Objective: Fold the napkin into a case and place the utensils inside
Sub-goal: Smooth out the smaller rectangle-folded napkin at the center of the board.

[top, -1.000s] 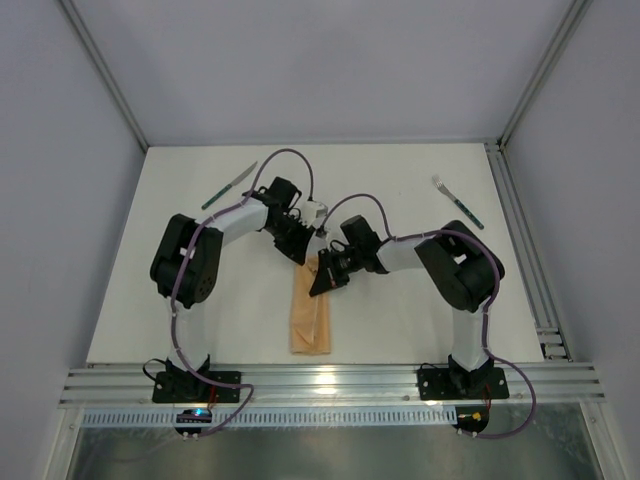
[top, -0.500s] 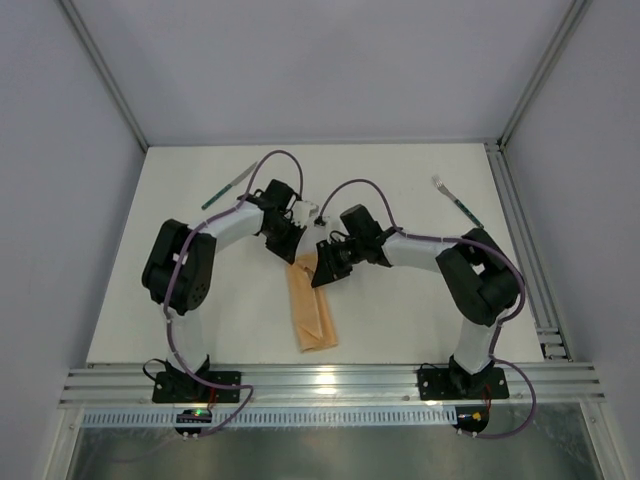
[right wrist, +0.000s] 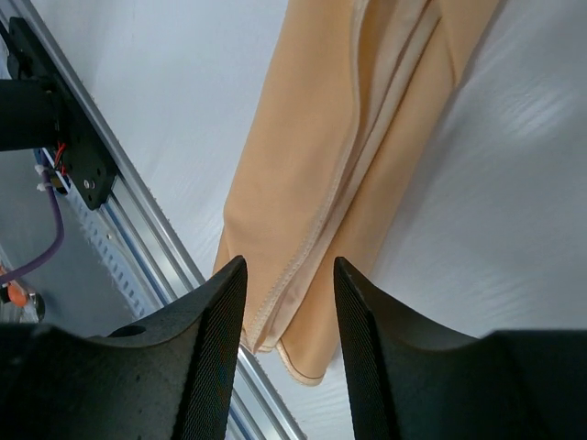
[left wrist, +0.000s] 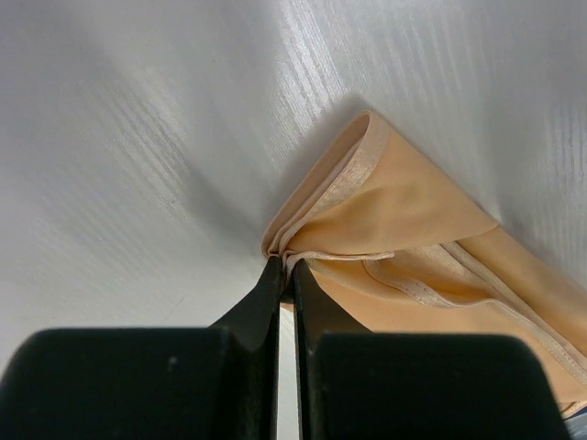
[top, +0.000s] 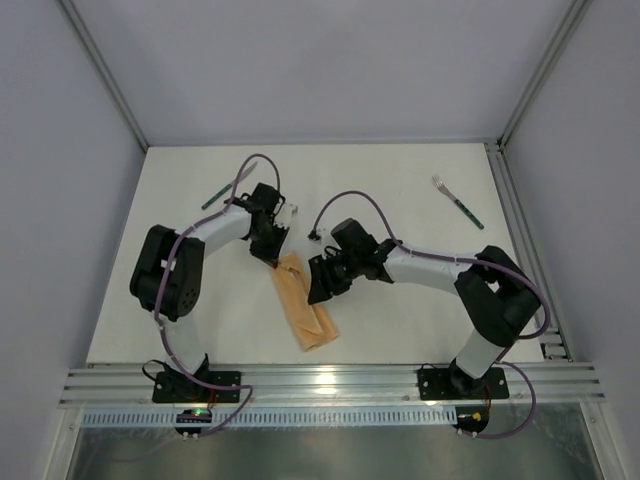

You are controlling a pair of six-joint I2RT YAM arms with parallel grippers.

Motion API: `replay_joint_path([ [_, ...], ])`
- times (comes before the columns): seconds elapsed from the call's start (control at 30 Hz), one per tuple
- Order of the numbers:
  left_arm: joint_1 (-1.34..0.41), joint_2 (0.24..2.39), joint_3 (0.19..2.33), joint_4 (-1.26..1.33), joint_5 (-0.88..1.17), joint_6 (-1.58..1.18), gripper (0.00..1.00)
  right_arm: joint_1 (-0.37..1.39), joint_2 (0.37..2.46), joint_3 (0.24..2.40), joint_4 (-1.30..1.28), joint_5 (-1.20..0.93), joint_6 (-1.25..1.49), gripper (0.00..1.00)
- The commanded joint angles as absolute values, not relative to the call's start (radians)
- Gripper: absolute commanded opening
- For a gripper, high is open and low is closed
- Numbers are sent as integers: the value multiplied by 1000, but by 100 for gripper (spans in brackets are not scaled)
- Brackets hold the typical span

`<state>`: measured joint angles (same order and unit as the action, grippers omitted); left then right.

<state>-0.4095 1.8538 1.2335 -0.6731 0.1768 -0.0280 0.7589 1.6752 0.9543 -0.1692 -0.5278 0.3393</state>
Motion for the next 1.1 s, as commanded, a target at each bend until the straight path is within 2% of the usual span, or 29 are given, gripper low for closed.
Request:
replay_joint_path([
  [0.0,-402,1825,1209,-710,143,-77,0,807,1667,962,-183,-489,371,48],
  [0.5,-387,1799,1180,-733,158,-115,0,854,1749,940,-189,-420,380,47],
  [0.53,-387,1799,1172,-735,158,-118,0,854,1758,942,-189,-422,379,43],
  [0.57,-387,1798,1169,-733,163,-118,0,854,1764,946,-186,-428,376,31],
  [0.67,-387,1796,1161,-735,164,-121,0,854,1786,948,-172,-454,373,15],
  [0.7,-387,1793,1160,-736,161,-120,0,853,1787,946,-170,-456,368,6],
  [0.83,-385,1779,1163,-758,155,-107,2,830,1789,950,-169,-477,356,4],
  [0.93,-384,1761,1166,-788,163,-91,12,808,1787,966,-201,-491,331,4],
  [0.97,-383,1753,1167,-798,163,-78,22,805,1789,983,-212,-495,306,4],
  [1.07,-383,1703,1177,-850,158,-52,37,792,1799,1025,-264,-538,262,4],
])
